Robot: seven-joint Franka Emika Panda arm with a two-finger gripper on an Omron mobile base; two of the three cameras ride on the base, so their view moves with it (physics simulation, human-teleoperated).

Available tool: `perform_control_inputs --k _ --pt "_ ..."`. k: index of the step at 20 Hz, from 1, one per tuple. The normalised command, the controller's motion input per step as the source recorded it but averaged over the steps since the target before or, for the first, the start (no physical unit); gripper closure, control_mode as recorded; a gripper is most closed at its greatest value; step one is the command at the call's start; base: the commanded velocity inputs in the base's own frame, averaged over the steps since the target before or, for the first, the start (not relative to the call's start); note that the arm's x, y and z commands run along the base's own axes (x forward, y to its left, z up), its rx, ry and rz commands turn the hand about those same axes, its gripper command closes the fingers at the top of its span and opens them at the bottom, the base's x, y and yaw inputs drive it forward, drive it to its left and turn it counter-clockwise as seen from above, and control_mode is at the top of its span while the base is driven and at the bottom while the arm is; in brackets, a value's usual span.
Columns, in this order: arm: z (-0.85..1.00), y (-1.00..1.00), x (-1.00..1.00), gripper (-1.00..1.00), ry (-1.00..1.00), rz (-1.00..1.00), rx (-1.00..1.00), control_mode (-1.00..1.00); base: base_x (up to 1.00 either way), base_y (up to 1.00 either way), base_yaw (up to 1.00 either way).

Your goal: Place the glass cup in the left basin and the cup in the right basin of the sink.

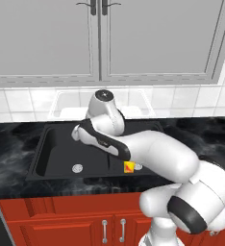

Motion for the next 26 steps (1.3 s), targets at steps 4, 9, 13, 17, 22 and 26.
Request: perform_control_inputs --k 4,9,13,17,22,26 --pt "-0.24 0.04 0.21 1.0 0.03 0.0 0.01 -1.0 0.0 0.0 0.0" --pt "-0.22 0.09 0.2 1.0 0.0 0.0 0.0 -1.0 0.0 0.0 0.0" --pt "-0.2 0.1 0.19 1.0 0.0 0.0 0.0 -1.0 0.0 0.0 0.0" --pt "-0.18 0.1 0.21 1.0 0.0 0.0 0.0 -1.0 0.0 0.0 0.0" --pt "-0.15 0.06 0.17 1.0 0.0 0.0 0.0 -1.0 0.0 0.0 0.0" --pt "-0.16 0.06 0.11 1.0 0.0 0.0 0.0 -1.0 0.0 0.0 0.0"
